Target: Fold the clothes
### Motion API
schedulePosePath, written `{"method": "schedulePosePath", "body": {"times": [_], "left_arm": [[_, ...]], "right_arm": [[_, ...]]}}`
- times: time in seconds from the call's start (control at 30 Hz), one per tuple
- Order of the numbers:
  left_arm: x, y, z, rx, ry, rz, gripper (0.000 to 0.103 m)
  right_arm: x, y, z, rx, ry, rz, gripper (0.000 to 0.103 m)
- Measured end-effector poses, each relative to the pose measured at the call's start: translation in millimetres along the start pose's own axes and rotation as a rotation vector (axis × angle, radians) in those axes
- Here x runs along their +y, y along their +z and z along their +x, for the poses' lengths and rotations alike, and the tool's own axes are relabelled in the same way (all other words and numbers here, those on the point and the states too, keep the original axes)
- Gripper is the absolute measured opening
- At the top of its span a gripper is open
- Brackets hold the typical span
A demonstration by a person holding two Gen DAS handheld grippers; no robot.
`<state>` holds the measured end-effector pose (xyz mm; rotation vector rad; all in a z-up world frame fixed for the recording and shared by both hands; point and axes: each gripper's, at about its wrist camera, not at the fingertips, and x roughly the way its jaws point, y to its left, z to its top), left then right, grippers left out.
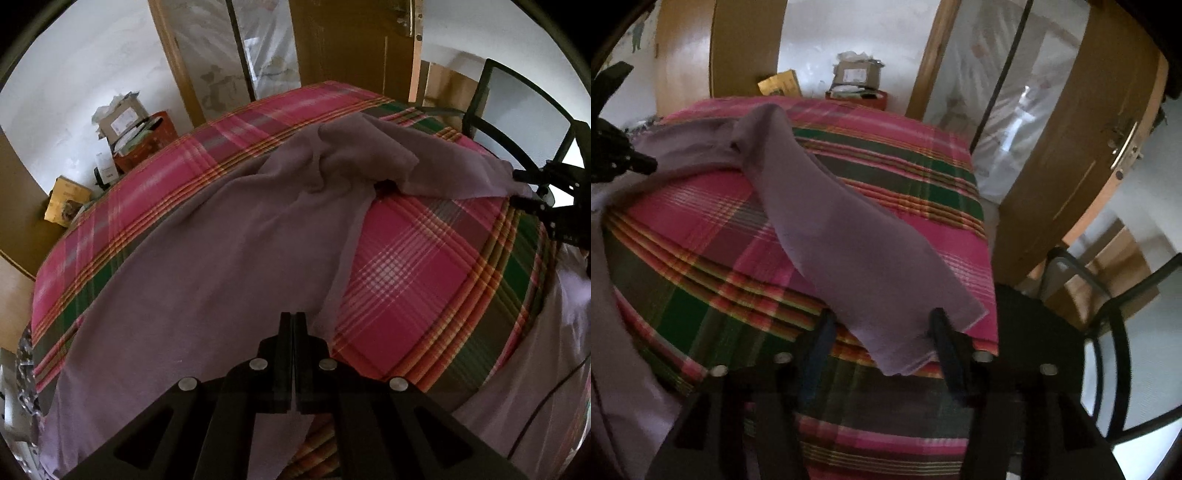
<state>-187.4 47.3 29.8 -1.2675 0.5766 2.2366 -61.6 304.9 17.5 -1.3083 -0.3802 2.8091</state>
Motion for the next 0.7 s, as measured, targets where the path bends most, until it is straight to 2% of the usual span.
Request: {"method": "schedulePosePath", "body": {"times": [0.03, 0.13, 0.27, 0.4, 0.63, 0.7], "left_arm": [[1, 0, 2, 0.005, 0.000, -0.008, 0.000], [-3, -1, 2, 0.008, -0.006, -0.001, 0.000], [-8, -1, 3, 0.011, -0.006, 0.021, 0.001], [-14, 1, 2, 0.000, 0.008, 0.039, 0.001], [-33, 0, 14, 0.012, 0.105, 0.135, 0.004], [-34, 1, 14, 0.013, 0.105, 0.142, 0.004]], "right_arm": [[-2, 0, 1, 0.003, -0.013, 0.000, 0.028], [-8, 3, 3, 0.001, -0.038, 0.003, 0.012], [-22, 12, 0, -0.024, -0.088, 0.031, 0.010], [-42, 24, -1, -0.046, -0.175, 0.076, 0.010], [-67, 56, 12, -0.065, -0.257, 0.108, 0.010], [-72, 66, 18, -0.067, -0.264, 0.120, 0.010]]}}
